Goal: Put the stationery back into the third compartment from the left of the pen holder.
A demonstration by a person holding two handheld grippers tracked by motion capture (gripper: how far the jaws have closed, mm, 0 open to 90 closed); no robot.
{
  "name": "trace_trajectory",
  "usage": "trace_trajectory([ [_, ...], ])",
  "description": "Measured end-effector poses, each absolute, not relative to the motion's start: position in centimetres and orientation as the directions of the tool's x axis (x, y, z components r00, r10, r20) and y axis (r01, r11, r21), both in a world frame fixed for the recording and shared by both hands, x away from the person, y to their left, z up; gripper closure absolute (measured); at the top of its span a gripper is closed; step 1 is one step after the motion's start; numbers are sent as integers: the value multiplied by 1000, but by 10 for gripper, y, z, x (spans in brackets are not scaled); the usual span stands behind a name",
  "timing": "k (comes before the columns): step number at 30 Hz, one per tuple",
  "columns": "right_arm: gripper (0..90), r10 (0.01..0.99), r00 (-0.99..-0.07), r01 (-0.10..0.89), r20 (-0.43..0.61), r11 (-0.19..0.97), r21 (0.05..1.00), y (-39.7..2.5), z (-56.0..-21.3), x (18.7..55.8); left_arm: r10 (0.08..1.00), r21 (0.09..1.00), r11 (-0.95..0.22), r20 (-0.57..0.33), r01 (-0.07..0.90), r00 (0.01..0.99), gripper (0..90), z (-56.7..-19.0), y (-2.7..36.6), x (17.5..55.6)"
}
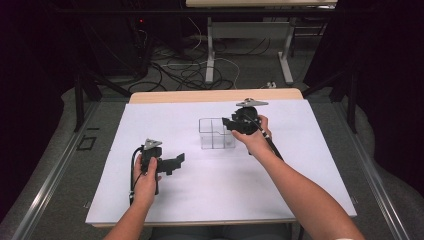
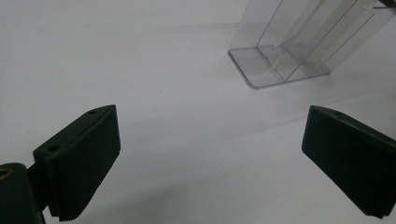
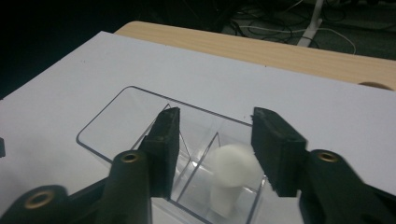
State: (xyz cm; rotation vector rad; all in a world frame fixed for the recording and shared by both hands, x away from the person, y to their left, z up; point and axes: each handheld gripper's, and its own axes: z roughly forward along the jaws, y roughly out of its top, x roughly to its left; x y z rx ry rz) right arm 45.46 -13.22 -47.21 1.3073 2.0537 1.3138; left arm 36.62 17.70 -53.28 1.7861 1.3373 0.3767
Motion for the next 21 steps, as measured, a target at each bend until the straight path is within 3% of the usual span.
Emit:
trace_trajectory([
  [8,359,824,-537,459,178,109,882,-146,-461,442,895,771,-63,-237,634,378,45,-533,178,366],
  [18,159,851,-495,441,173,75,894,-173,-460,427,896,771,-59,-240,634,374,45,-532,179,367],
  [21,146,858,-483,454,177,73,888,-182,-460,424,896,771,-58,-239,634,374,45,-532,179,367],
])
